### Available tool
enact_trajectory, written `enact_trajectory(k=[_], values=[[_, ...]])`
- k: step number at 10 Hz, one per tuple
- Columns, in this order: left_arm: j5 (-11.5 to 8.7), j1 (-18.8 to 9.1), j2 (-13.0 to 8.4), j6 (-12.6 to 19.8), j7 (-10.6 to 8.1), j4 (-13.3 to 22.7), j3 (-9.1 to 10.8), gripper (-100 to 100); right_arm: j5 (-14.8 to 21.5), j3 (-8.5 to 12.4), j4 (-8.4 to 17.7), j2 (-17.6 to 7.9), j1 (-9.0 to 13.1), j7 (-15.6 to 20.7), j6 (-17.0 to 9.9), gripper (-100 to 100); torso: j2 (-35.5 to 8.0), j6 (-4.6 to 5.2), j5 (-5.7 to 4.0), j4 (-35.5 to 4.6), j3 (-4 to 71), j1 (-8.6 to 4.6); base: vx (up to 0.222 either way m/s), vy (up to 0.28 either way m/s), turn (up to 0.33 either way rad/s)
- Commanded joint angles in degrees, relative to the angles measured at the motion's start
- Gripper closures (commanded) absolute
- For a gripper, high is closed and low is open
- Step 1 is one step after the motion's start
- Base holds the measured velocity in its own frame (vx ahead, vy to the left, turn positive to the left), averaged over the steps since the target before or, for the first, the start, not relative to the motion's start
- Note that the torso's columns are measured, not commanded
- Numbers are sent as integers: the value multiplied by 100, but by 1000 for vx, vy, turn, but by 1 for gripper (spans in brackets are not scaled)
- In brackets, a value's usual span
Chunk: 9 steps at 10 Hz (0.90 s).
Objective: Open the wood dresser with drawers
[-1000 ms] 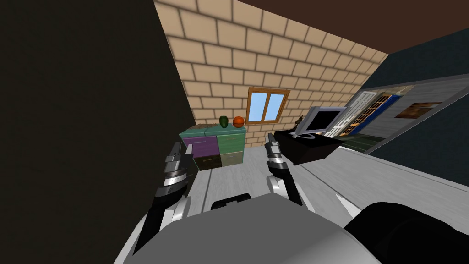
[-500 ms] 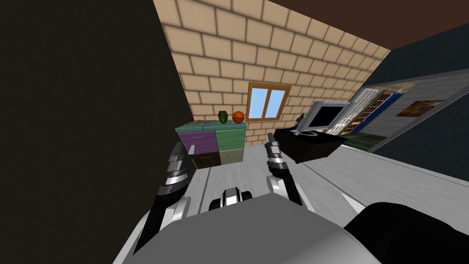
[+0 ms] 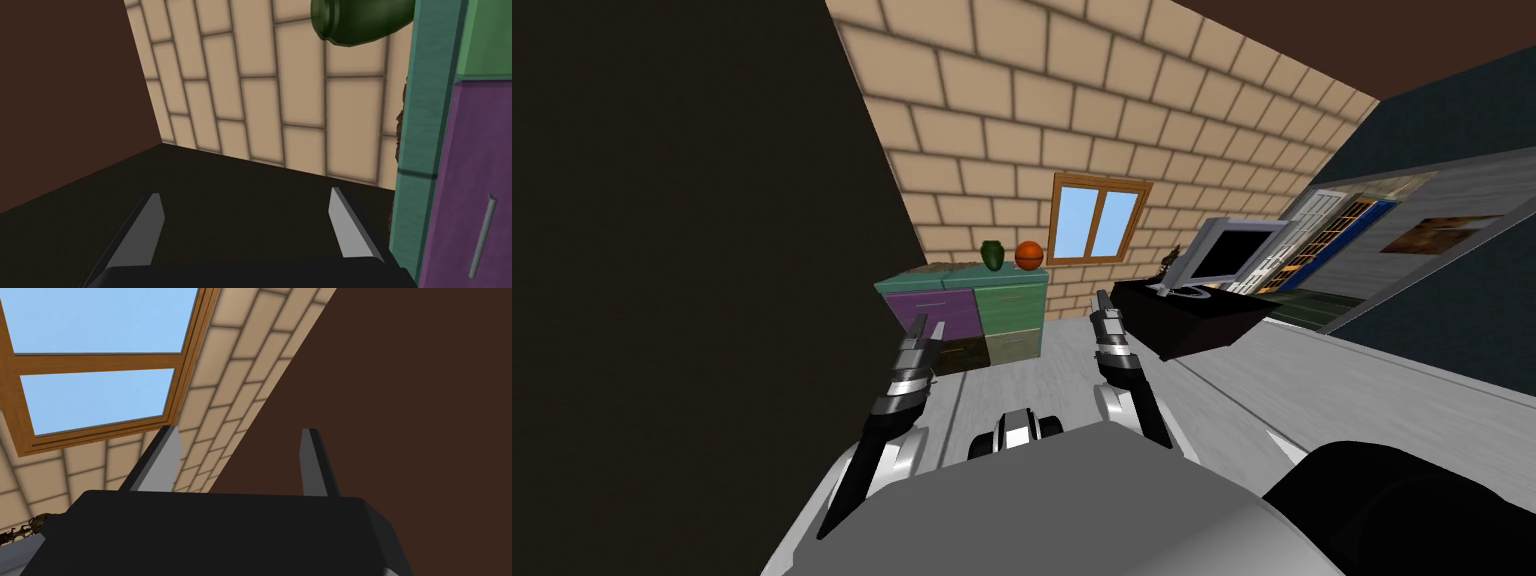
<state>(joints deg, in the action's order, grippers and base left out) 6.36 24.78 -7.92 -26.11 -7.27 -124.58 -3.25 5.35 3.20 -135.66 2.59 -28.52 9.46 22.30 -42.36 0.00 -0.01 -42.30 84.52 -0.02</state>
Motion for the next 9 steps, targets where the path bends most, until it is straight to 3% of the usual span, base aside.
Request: enact_trajectory(k=[1, 9], values=[[1, -106, -21, 68, 59, 361, 25, -100, 0, 0, 0, 0, 0, 0, 0, 0, -7, -1, 1, -2, -4, 5, 145, -102, -15], [3, -441, 65, 268, 183, 1222, 101, -100, 0, 0, 0, 0, 0, 0, 0, 0, 13, 0, -2, 4, 8, -6, 115, -69, -10]])
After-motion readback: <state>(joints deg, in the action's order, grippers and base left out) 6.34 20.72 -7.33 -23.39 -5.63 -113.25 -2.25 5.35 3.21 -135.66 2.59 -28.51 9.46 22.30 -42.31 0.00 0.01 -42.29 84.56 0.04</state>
